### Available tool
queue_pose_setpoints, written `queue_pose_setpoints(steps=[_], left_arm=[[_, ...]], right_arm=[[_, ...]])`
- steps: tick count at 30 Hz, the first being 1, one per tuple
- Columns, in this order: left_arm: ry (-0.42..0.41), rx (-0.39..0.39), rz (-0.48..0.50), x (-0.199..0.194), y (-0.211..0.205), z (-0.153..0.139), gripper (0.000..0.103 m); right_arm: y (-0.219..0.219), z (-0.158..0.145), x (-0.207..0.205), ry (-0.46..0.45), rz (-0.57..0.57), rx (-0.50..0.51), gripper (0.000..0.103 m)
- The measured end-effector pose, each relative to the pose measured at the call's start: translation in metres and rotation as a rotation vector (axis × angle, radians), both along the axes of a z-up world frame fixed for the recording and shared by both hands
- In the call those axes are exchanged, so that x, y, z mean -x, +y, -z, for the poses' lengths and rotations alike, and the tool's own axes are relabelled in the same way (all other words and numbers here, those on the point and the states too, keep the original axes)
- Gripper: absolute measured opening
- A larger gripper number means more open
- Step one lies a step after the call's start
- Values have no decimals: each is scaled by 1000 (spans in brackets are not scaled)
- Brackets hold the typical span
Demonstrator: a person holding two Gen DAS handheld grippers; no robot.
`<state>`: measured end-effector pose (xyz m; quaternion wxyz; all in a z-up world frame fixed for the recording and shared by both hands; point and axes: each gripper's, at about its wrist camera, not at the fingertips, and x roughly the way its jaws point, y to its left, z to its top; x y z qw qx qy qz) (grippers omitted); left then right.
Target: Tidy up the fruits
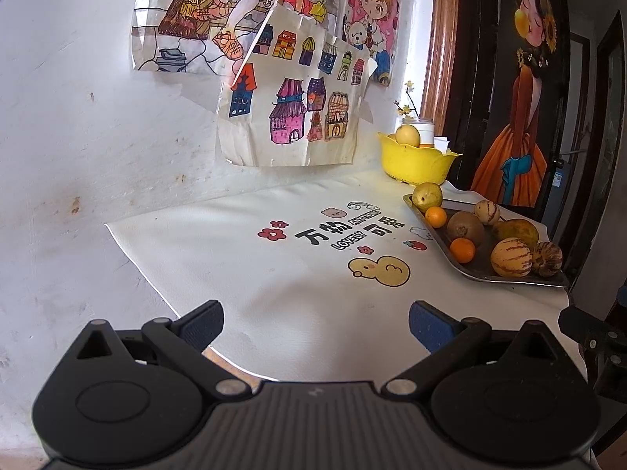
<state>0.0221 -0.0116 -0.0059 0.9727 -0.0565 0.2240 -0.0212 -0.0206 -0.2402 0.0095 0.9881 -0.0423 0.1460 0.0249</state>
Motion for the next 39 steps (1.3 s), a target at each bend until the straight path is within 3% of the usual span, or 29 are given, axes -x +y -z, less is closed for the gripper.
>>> queue_pose_setpoints(steps=[39], left_arm=[[29,18,1,-1,2,2,103]], right_arm=[[-4,4,-2,5,-8,12,102]])
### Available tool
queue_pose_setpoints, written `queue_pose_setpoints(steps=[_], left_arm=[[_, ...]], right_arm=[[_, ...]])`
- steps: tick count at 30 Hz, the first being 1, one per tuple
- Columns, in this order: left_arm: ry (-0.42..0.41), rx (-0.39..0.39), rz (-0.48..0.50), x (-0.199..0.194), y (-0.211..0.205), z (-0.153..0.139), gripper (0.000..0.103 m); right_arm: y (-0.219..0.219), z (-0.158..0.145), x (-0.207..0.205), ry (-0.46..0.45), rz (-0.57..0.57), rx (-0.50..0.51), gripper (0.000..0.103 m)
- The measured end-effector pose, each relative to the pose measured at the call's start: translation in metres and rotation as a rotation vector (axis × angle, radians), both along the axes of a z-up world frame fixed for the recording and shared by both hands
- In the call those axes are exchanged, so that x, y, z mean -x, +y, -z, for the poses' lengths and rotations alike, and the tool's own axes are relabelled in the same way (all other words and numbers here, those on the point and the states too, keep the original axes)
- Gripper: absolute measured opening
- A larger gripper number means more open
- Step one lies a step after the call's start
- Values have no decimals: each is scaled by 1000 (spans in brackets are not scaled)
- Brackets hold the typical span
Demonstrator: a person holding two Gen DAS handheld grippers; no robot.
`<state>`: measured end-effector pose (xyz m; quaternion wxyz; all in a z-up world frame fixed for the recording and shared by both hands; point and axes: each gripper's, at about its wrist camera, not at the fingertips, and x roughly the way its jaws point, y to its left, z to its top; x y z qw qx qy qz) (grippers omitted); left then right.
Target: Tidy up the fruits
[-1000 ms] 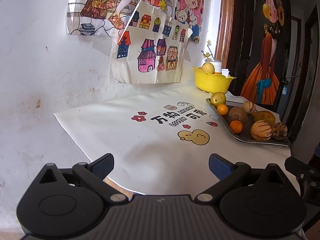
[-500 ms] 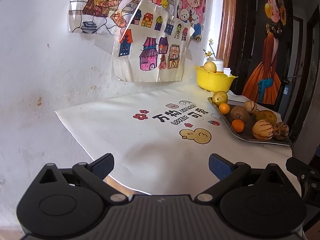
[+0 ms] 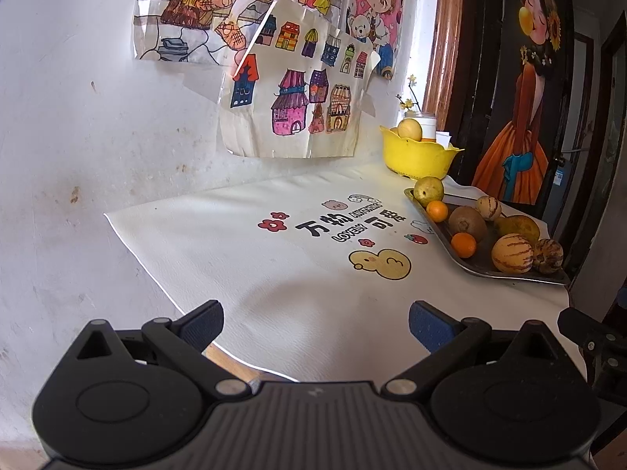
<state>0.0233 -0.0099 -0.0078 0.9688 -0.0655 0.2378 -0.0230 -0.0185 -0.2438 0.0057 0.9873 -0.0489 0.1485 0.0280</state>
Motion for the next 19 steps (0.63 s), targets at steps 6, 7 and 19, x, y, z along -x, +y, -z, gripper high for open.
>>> queue_pose_setpoints(steps=[6,7,19], left_arm=[[51,7,-8,-3,-1,1,103],[52,7,-2,-3,-1,1,103],[52,25,-4,-3,1,1,103]], right_arm=[[0,0,0,1,-1,2,102],[1,0,0,1,0,3,102],[1,0,1,0,2,3,102]])
